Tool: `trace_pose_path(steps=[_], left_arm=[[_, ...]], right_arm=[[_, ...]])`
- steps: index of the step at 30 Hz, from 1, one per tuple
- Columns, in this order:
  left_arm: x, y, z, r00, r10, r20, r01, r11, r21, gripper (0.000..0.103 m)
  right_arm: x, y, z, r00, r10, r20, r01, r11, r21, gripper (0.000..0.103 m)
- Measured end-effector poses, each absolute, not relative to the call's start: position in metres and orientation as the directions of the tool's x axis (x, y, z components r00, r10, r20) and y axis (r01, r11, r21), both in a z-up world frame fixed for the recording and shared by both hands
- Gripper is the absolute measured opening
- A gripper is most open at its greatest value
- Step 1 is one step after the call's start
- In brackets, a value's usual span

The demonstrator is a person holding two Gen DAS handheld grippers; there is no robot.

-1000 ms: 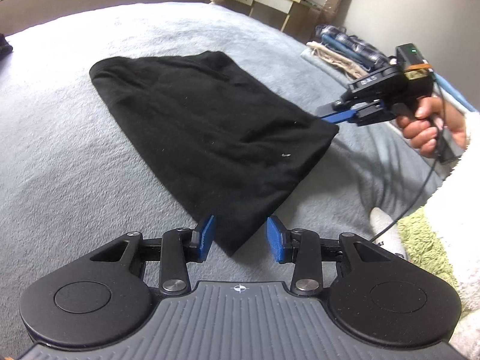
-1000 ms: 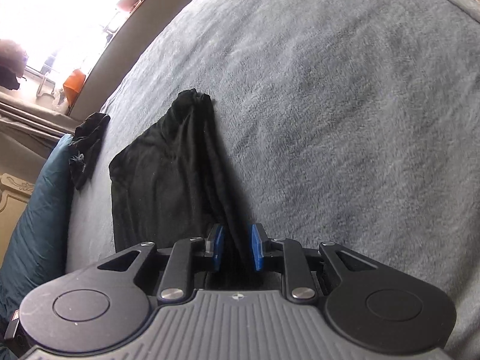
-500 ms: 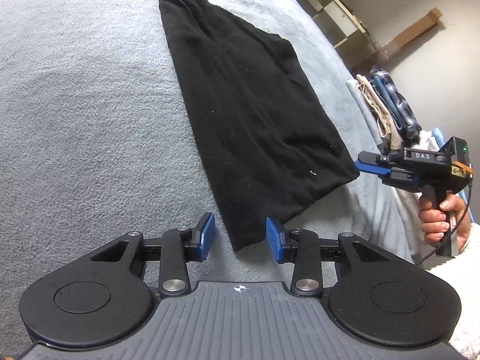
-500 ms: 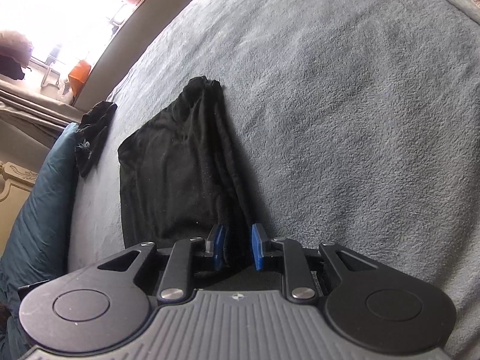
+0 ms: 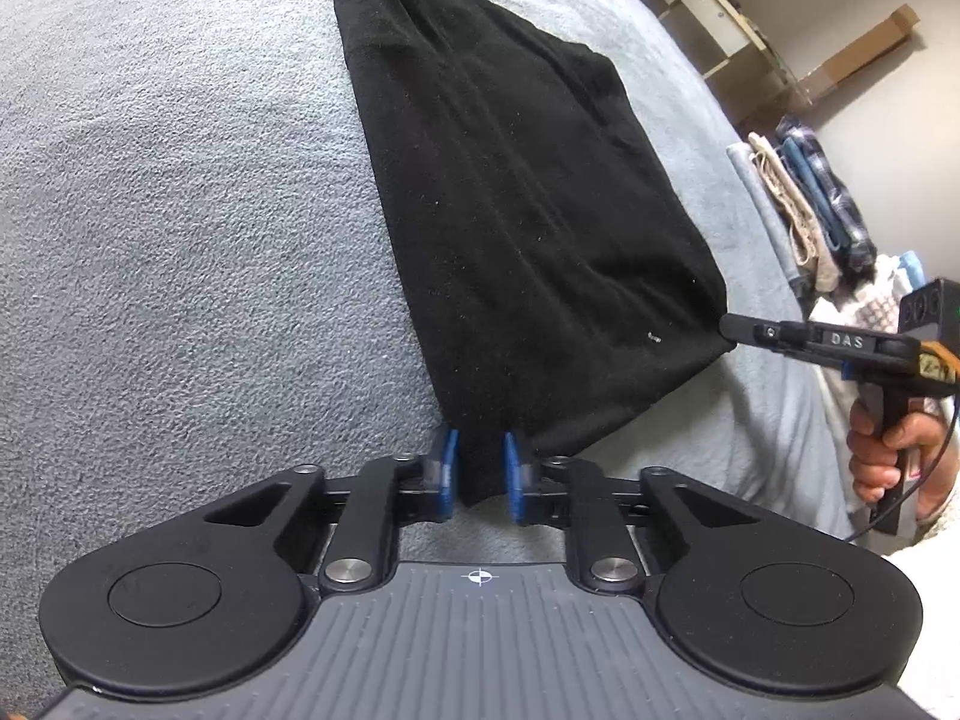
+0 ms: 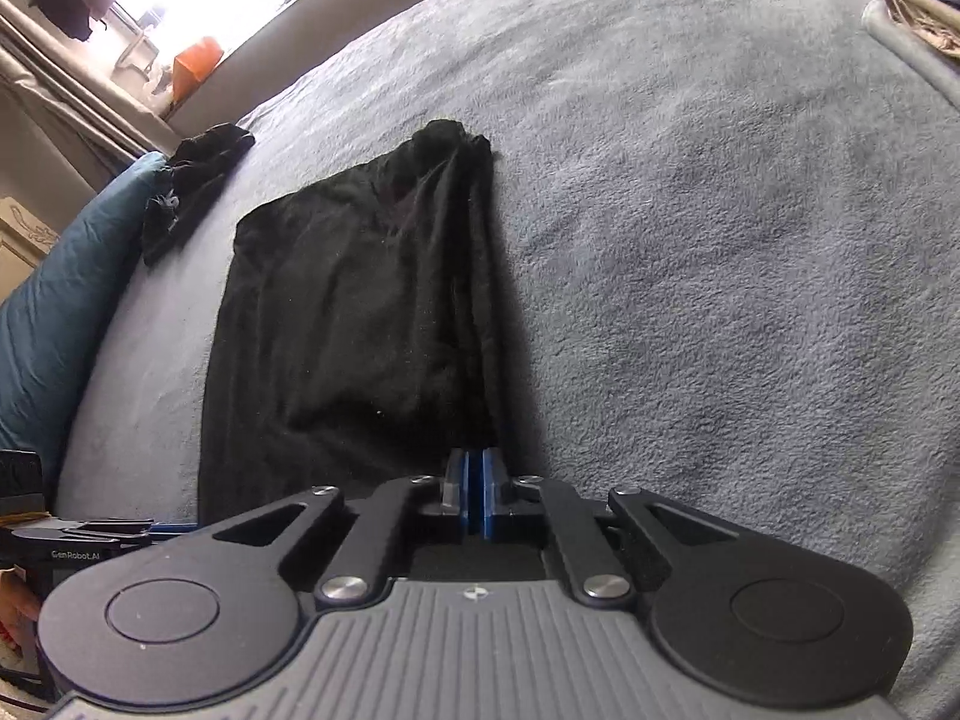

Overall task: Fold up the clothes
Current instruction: 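Pinch the end of the folded shirt with the left gripper to straighten it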

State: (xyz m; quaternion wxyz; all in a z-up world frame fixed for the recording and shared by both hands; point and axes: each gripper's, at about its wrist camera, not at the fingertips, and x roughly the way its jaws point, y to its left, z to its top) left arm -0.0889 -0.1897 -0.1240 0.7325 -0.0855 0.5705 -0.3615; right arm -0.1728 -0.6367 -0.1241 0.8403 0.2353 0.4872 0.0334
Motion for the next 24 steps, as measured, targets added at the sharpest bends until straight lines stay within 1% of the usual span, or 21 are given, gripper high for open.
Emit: trace_pose_path(steps=[2,3,6,8,9,10,11,12,13,15,17,18,19,20,22,24], left_arm=[[-0.091,-0.191,-0.123,0.092,-0.621,-0.778,0.451,0.723,-0.523,0.012],[-0.092,-0.192,-0.122,0.094,-0.619,-0.78,0.458,0.722,-0.518,0.012],[-0.091,-0.191,-0.122,0.087,-0.622,-0.778,0.451,0.721,-0.526,0.013],[-0.089,-0.189,-0.125,0.076,-0.63,-0.773,0.428,0.72,-0.546,0.017],[-0.088,-0.189,-0.126,0.07,-0.634,-0.77,0.417,0.72,-0.555,0.018],[-0.087,-0.188,-0.127,0.065,-0.637,-0.768,0.409,0.719,-0.562,0.02],[-0.086,-0.189,-0.128,0.061,-0.64,-0.766,0.404,0.717,-0.568,0.021],[-0.086,-0.189,-0.129,0.056,-0.644,-0.763,0.399,0.715,-0.574,0.024],[-0.085,-0.19,-0.13,0.051,-0.647,-0.761,0.394,0.714,-0.58,0.025],[-0.084,-0.189,-0.132,0.051,-0.655,-0.754,0.377,0.712,-0.593,0.024],[-0.086,-0.189,-0.133,0.058,-0.661,-0.748,0.371,0.71,-0.598,0.017],[-0.087,-0.188,-0.133,0.065,-0.66,-0.748,0.375,0.711,-0.595,0.009],[-0.088,-0.187,-0.133,0.069,-0.665,-0.744,0.374,0.708,-0.599,0.006],[-0.088,-0.185,-0.131,0.07,-0.671,-0.738,0.372,0.704,-0.605,0.005],[-0.088,-0.181,-0.124,0.062,-0.689,-0.722,0.381,0.685,-0.621,0.004],[-0.086,-0.176,-0.116,0.056,-0.694,-0.717,0.395,0.676,-0.623,0.004]], right_arm=[[-0.173,-0.639,-0.133,0.507,0.263,-0.821,0.188,0.896,0.403,0.004],[-0.174,-0.642,-0.136,0.508,0.276,-0.816,0.2,0.884,0.423,0.004],[-0.178,-0.658,-0.134,0.548,0.323,-0.772,0.256,0.813,0.522,0.007],[-0.182,-0.671,-0.133,0.583,0.355,-0.731,0.291,0.749,0.595,0.01],[-0.184,-0.678,-0.133,0.601,0.369,-0.709,0.306,0.714,0.63,0.014],[-0.184,-0.683,-0.134,0.611,0.384,-0.692,0.319,0.681,0.66,0.021],[-0.182,-0.685,-0.136,0.604,0.397,-0.691,0.326,0.668,0.669,0.025],[-0.179,-0.684,-0.139,0.588,0.401,-0.703,0.327,0.676,0.66,0.037],[-0.175,-0.683,-0.142,0.571,0.405,-0.714,0.329,0.684,0.651,0.043],[-0.169,-0.679,-0.15,0.54,0.433,-0.722,0.325,0.684,0.653,0.043],[-0.165,-0.674,-0.156,0.529,0.47,-0.707,0.316,0.664,0.678,0.043],[-0.163,-0.671,-0.157,0.523,0.479,-0.705,0.306,0.666,0.68,0.038],[-0.161,-0.667,-0.157,0.511,0.476,-0.716,0.29,0.689,0.665,0.021],[-0.159,-0.662,-0.156,0.499,0.476,-0.724,0.275,0.705,0.653,0.01],[-0.16,-0.657,-0.151,0.503,0.481,-0.718,0.248,0.715,0.654,0.007],[-0.164,-0.657,-0.143,0.517,0.484,-0.706,0.223,0.721,0.657,0.007]])
